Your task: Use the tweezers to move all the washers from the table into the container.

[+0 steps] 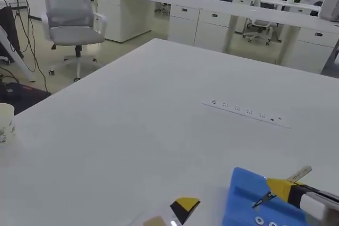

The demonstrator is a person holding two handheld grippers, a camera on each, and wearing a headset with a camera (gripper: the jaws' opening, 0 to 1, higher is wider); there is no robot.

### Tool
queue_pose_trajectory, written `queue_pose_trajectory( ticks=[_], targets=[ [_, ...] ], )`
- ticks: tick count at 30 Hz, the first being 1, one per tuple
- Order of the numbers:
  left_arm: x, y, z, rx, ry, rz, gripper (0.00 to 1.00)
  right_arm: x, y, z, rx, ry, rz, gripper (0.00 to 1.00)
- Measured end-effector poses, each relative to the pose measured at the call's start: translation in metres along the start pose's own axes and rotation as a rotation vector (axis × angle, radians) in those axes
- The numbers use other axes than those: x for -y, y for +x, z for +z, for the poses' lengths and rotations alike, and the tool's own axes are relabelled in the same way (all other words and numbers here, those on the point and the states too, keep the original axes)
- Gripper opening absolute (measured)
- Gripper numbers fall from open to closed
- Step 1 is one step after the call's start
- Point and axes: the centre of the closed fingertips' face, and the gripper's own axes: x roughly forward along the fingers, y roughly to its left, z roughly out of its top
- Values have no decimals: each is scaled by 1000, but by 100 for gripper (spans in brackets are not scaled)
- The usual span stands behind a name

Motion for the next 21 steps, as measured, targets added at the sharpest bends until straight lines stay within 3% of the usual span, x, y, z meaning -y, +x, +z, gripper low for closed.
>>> queue_pose_trajectory(
  ticks=[7, 9, 13, 21],
  targets=[
    [2, 1, -1, -6, -2, -11, 77, 8, 11, -9, -39, 8, -10, 3],
    [3, 0, 6, 36, -21, -18, 77, 11, 15, -12, -53, 2, -8, 3],
    [3, -1, 9, 55, -42, -24, 78, 17, 21, -19, -82, -9, -16, 3],
    [6, 0, 9, 51, -28, -32, 78, 19, 30, -32, -125, -13, -12, 3]
  ],
)
